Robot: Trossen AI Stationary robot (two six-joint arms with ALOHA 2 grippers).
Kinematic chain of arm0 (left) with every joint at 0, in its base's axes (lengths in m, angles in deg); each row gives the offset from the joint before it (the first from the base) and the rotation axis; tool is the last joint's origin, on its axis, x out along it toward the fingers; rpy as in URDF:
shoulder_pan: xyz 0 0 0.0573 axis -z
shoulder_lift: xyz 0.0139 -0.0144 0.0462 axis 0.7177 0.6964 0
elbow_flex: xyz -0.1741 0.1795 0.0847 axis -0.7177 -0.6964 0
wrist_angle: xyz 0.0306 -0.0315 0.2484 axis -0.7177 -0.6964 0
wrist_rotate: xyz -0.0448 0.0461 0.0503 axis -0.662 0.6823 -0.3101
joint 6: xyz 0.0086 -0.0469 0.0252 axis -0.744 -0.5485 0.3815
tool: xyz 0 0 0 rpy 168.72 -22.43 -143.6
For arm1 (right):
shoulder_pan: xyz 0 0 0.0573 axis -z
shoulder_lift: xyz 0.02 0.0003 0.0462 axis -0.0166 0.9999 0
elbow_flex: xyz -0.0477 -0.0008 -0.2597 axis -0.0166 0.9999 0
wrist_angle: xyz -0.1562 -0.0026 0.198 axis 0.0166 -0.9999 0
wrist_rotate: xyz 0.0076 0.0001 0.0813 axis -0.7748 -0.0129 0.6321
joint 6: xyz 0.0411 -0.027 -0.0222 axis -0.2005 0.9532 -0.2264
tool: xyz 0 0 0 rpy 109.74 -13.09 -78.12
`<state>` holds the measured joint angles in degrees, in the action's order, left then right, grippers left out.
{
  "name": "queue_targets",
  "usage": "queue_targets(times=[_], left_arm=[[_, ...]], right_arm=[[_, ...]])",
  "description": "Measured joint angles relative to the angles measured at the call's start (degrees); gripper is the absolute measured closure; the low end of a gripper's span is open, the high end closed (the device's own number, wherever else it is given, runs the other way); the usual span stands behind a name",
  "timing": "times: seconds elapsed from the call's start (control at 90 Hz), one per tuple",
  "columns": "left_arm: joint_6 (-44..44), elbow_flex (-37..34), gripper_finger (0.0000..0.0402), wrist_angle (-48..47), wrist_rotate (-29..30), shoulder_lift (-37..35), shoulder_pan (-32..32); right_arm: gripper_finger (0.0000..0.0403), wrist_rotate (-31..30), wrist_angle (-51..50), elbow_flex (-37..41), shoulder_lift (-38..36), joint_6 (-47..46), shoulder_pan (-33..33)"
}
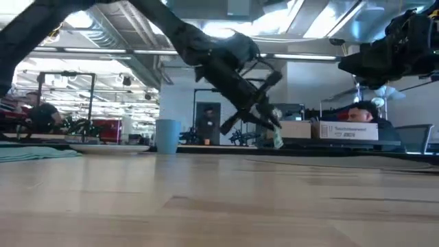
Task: Set table place
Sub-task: Put the blue spoon on the brown mat
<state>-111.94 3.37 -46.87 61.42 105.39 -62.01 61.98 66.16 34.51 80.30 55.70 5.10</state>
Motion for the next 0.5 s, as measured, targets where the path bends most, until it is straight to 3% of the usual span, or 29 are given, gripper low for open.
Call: queue_targets(times=[0.5], left_arm=[[0.16,1.82,0.0383,0.03,2.44,2.15,-0.5]], right_arm=[[0.031,0.0,0.05,0.0,0.28,-0.36,0.01]])
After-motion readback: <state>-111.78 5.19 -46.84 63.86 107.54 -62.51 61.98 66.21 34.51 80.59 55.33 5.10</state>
